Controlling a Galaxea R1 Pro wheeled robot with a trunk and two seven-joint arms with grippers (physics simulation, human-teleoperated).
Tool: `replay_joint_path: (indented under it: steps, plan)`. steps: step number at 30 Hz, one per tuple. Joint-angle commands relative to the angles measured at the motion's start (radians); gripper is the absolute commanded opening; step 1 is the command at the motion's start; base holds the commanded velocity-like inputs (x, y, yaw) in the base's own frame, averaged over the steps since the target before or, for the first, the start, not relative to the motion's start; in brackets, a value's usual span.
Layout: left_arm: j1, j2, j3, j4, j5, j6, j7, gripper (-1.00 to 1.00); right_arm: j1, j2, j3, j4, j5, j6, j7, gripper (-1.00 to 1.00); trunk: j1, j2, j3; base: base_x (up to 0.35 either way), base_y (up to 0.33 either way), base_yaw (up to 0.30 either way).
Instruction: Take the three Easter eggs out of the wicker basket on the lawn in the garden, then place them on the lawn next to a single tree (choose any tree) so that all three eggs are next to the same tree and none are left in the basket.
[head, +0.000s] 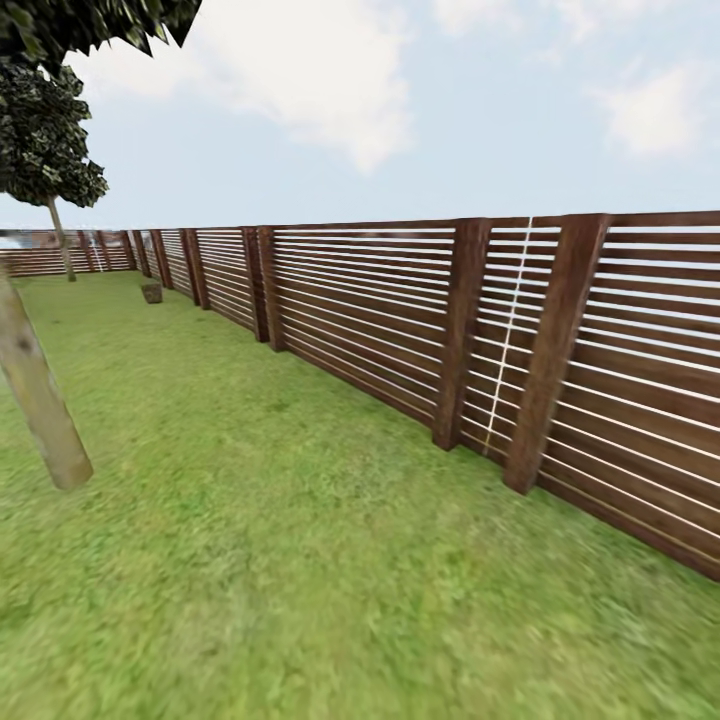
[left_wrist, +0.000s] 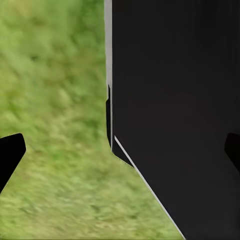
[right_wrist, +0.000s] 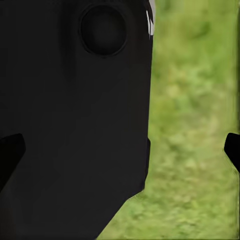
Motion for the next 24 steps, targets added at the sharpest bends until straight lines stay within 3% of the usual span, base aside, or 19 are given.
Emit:
replay_joint_path:
  steps: [1, 8, 24]
  plan:
    - [0.0, 0.0, 0.001, 0.0, 0.0, 0.0, 0.001, 1.0, 0.0, 0.0, 0.0, 0.0, 0.0, 0.0, -0.001, 1.0, 0.001, 0.0, 0.0, 0.348, 0.0, 0.237]
    - [0.0, 0.0, 0.001, 0.0, 0.001, 0.0, 0.001, 1.0, 0.0, 0.0, -0.001, 0.0, 0.0, 0.0, -0.001, 1.0, 0.001, 0.0, 0.0, 0.348, 0.0, 0.209]
    - [0.0, 0.0, 0.001, 0.0, 0.002, 0.0, 0.001, 1.0, 0.0, 0.0, -0.001, 0.0, 0.0, 0.0, 0.0, 1.0, 0.001, 0.0, 0.0, 0.348, 0.0, 0.008]
